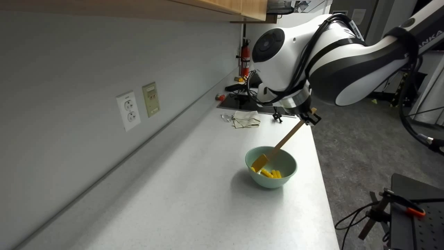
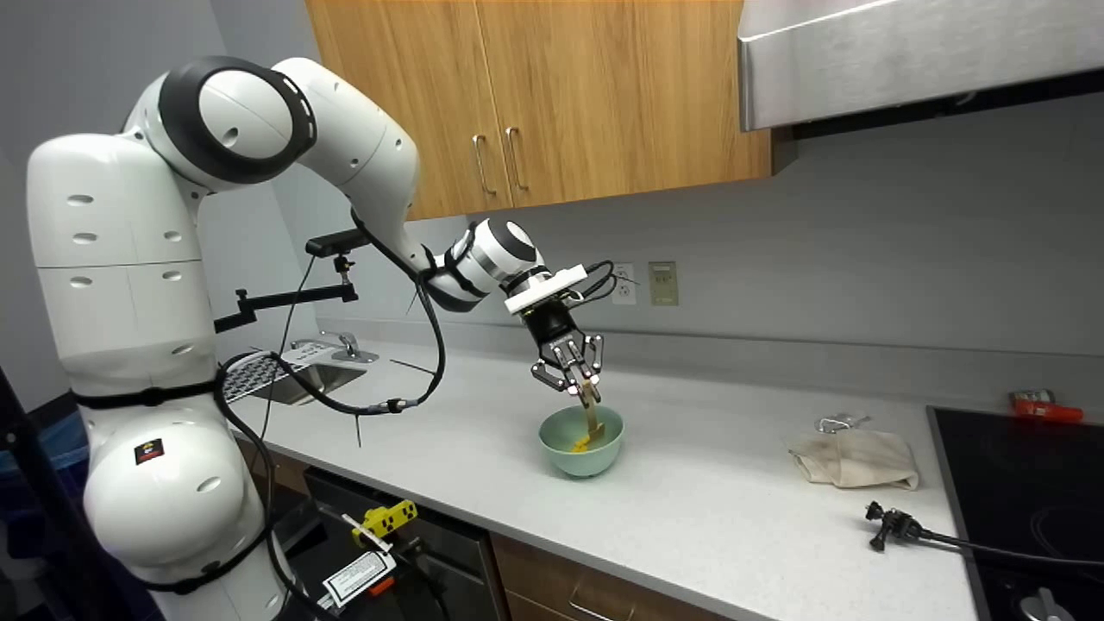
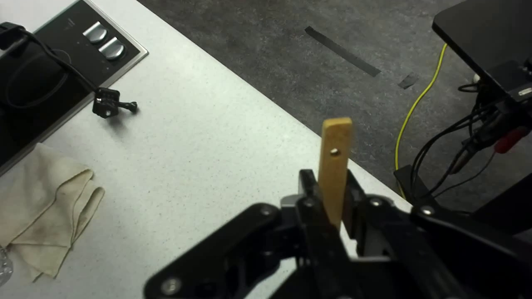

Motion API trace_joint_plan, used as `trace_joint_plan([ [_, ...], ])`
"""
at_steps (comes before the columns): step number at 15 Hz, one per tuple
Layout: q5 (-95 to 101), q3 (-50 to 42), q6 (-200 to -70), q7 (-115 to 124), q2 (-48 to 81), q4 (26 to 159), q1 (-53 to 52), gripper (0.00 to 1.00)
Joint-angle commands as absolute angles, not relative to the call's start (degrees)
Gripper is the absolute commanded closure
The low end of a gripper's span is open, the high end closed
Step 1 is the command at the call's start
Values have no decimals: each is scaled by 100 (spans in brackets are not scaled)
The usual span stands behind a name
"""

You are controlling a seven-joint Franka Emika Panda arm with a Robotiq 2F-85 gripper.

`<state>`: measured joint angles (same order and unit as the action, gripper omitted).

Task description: Use the spoon to stir the contents of the bowl

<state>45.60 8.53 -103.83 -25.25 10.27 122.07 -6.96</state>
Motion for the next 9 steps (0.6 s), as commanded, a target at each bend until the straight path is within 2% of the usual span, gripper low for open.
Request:
trace_joint_plan([
  [1, 4883, 859, -10009, -2506, 738, 12328, -778, 96],
  [9, 5178, 941, -9028, -2950, 707, 12358, -820, 96],
])
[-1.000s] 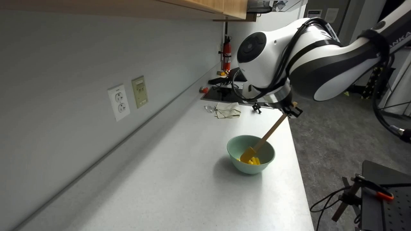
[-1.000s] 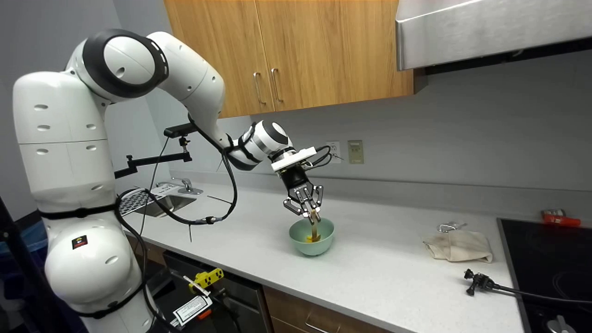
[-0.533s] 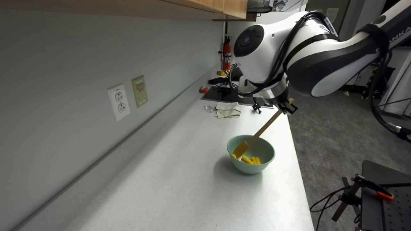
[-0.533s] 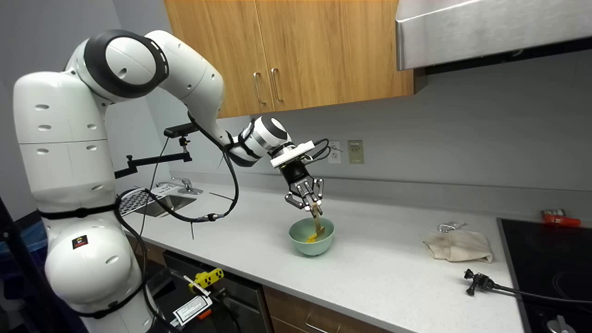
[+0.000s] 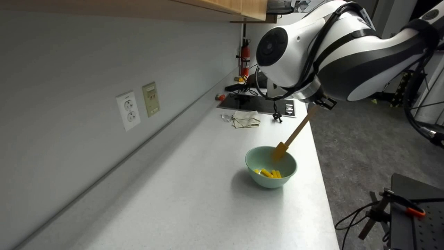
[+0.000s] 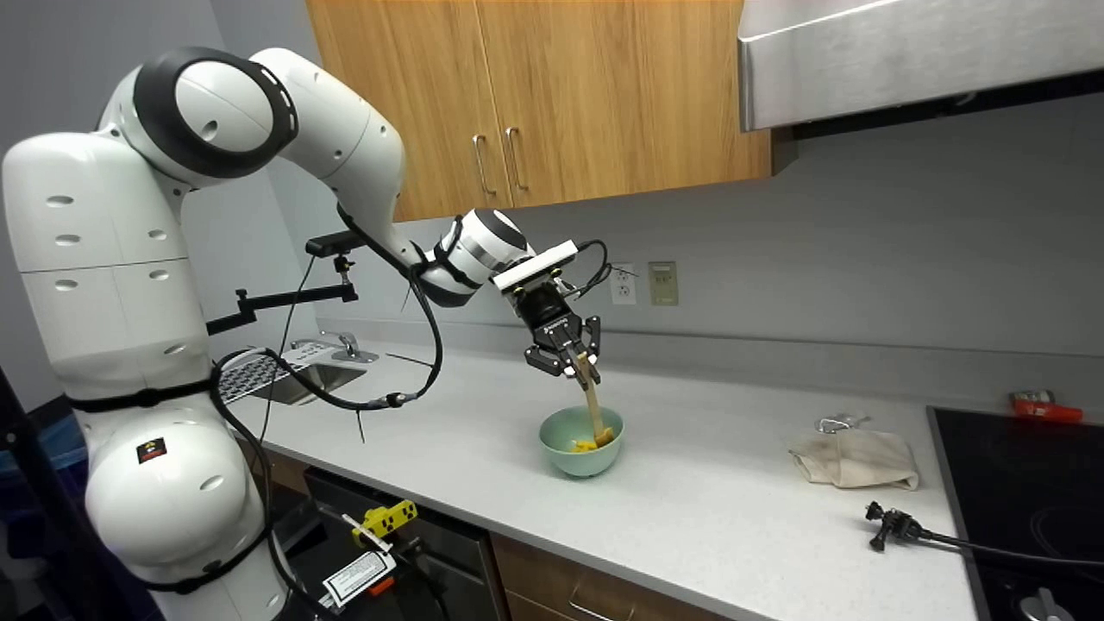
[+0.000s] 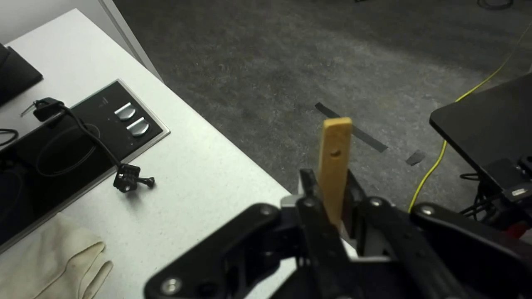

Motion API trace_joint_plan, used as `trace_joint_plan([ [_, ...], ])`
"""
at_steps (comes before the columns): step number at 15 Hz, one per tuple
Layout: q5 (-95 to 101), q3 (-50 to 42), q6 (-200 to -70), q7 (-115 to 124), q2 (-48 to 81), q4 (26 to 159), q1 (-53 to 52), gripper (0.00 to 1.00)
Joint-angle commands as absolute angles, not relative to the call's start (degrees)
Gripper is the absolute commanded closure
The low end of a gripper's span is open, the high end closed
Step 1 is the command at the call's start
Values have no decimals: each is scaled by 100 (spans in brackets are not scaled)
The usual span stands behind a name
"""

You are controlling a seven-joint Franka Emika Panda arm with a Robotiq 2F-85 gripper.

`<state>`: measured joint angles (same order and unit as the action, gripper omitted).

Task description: Use the spoon to stir the contents of the bowl

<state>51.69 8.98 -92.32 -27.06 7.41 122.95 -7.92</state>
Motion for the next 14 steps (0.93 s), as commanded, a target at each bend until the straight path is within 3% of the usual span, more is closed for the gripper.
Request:
trace_joint_plan([
  [1, 5089, 949, -9086, -2997, 763, 12351, -805, 96],
  [9, 3875, 990, -9538, -3019, 1174, 11922, -743, 96],
  [14, 4081, 998, -9627, -2918, 912, 11985, -825, 96],
])
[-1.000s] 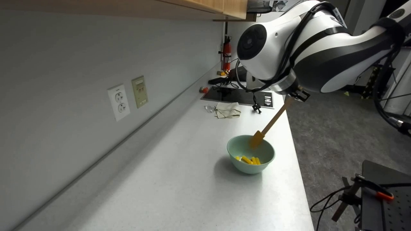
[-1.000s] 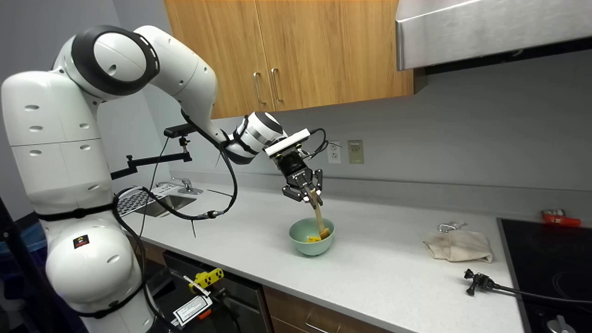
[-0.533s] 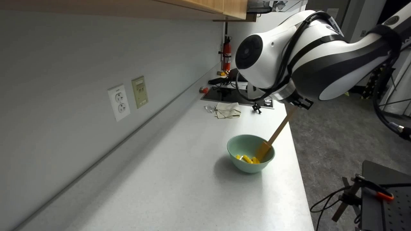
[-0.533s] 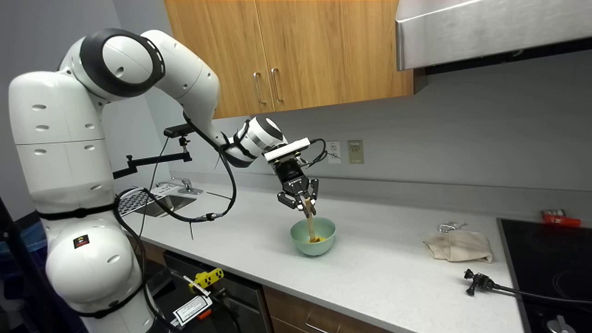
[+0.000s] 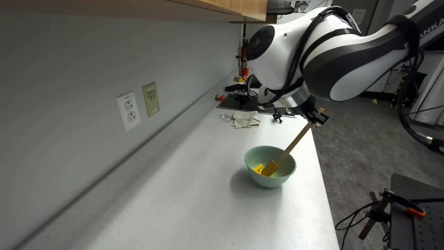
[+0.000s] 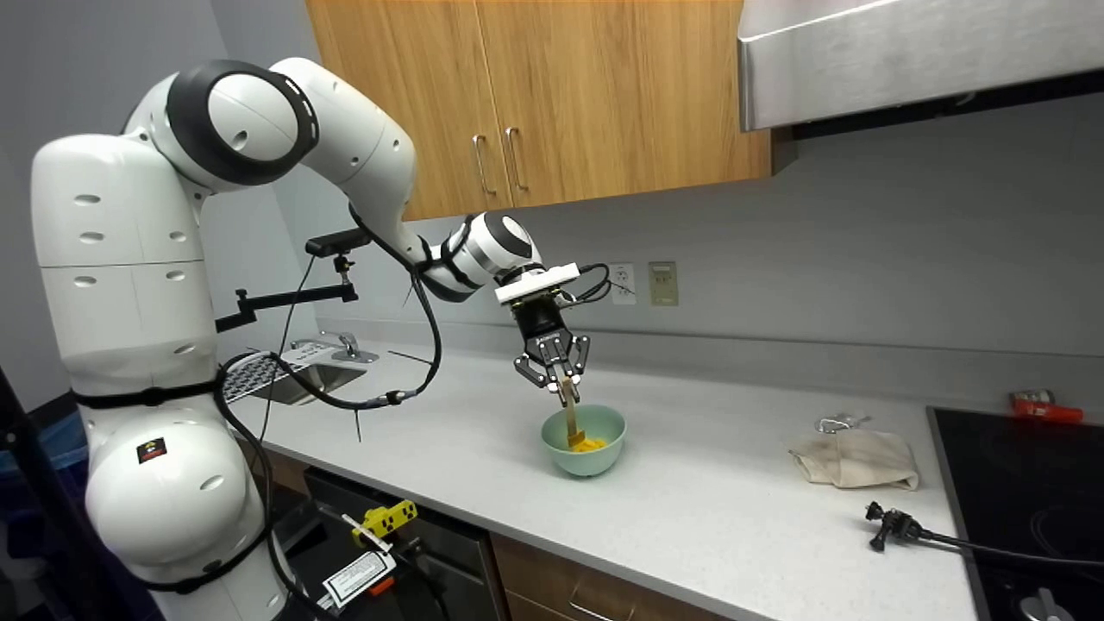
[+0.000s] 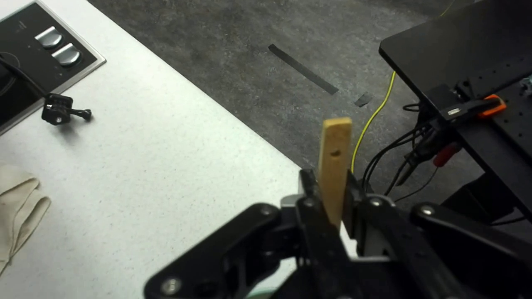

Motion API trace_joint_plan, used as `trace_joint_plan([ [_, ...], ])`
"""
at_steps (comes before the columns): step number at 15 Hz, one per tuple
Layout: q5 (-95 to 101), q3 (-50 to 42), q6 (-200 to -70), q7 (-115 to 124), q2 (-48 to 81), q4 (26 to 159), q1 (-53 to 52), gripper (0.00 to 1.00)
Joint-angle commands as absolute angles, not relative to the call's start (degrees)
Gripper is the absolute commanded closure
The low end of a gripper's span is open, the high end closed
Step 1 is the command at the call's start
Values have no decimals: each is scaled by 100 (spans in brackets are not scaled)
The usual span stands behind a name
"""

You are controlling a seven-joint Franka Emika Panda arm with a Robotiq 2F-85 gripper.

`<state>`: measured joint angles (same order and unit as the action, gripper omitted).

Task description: Use the spoon to stir the contents of the bowl

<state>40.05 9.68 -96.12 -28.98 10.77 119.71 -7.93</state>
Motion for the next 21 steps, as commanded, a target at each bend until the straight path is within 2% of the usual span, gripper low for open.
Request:
trace_joint_plan([
  [1, 4167, 1007, -9590, -2939, 832, 12036, -839, 96],
  [10, 5249, 925, -9444, -2853, 872, 12105, -790, 96],
  [21, 4568, 940, -10027, -2762, 1445, 12014, -707, 96],
])
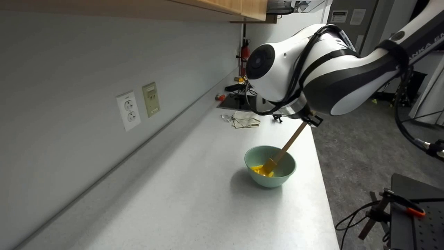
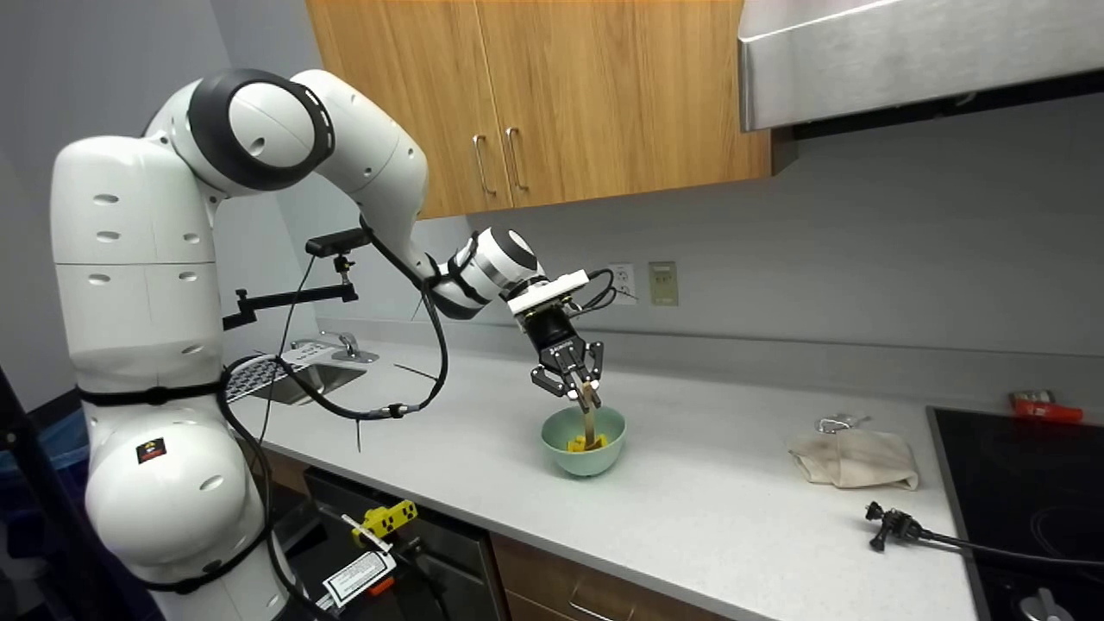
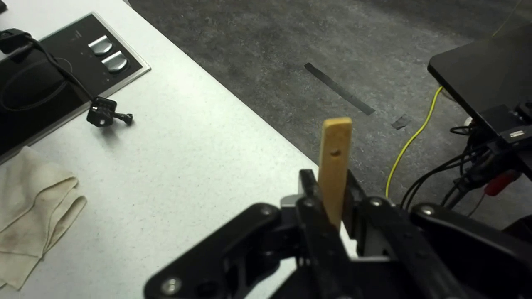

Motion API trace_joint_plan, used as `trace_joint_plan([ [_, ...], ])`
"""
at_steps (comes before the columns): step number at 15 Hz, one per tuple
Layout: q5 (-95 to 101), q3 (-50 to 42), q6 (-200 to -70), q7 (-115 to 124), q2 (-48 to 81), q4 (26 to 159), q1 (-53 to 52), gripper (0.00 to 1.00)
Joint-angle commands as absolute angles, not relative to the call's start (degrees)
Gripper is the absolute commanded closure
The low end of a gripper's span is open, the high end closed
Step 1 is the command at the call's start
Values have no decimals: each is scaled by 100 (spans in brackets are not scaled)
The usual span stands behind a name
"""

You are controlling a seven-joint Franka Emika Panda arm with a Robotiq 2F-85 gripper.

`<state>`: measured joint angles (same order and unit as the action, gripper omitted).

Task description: Use the spoon to stir the contents of the bowl

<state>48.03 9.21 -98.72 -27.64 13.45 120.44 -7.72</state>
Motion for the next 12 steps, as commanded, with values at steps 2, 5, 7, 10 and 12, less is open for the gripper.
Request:
trace_joint_plan([
  [2, 4465, 955, -10105, -2788, 1388, 12074, -699, 96],
  [5, 4407, 959, -10643, -2699, 1175, 12289, -669, 96],
  [7, 4339, 952, -10970, -2717, 1032, 12426, -649, 96],
  [10, 4190, 951, -11308, -2809, 780, 12642, -644, 96],
  [12, 4038, 956, -11491, -2869, 615, 12759, -658, 96],
])
